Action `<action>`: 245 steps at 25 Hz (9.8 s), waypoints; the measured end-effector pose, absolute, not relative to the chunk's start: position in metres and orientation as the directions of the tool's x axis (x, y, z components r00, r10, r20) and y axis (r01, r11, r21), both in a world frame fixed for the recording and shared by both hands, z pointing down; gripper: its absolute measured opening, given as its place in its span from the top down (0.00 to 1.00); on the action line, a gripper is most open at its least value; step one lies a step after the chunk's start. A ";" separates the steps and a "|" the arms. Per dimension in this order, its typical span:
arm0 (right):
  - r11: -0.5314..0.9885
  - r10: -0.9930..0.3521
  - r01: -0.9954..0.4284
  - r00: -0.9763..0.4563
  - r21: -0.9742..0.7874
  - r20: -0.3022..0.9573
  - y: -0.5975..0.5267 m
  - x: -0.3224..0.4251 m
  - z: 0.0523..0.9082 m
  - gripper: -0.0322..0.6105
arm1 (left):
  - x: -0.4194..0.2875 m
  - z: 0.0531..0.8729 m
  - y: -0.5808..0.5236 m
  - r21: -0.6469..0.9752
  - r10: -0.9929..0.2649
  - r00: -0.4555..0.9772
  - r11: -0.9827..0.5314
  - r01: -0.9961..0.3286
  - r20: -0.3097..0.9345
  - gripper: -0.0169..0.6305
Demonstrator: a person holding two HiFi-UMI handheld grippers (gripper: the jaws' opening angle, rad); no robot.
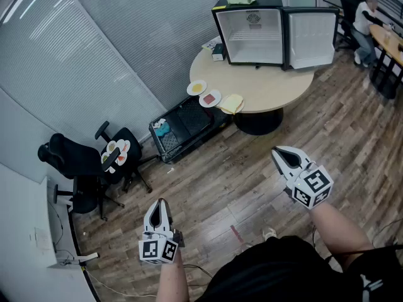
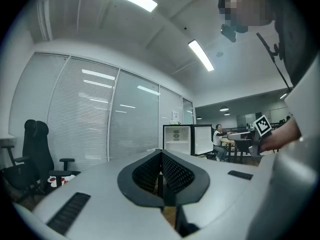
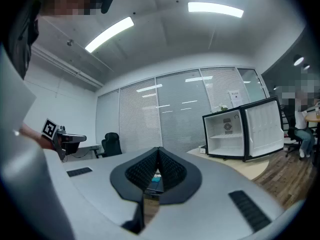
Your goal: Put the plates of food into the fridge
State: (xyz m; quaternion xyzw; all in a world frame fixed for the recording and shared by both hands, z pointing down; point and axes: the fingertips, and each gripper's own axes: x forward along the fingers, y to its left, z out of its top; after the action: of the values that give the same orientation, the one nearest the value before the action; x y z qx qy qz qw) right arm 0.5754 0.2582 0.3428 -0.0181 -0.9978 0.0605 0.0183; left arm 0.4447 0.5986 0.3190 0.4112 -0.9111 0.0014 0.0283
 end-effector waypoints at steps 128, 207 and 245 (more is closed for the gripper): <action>-0.031 -0.275 -0.359 -0.894 -0.933 0.354 0.026 0.155 0.689 0.76 | -0.112 0.400 0.197 -0.078 -0.945 -0.175 0.160 -0.984 0.277 0.97; 0.013 -0.558 -0.234 -0.808 -0.972 0.187 -0.307 -0.062 0.489 0.76 | -0.313 0.375 0.002 0.039 -0.976 -0.169 0.175 -0.984 0.135 0.97; 0.460 -0.577 -0.395 -0.814 -0.795 0.070 -0.236 0.003 0.434 0.54 | -0.242 0.321 0.085 -0.037 -0.971 -0.234 0.233 -0.972 0.051 0.97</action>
State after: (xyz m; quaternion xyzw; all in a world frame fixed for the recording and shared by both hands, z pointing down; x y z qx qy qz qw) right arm 0.0029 -0.2362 0.4339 0.2866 -0.8480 0.4333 -0.1052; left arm -0.2416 0.0847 0.3209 0.6186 -0.7850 0.0303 0.0083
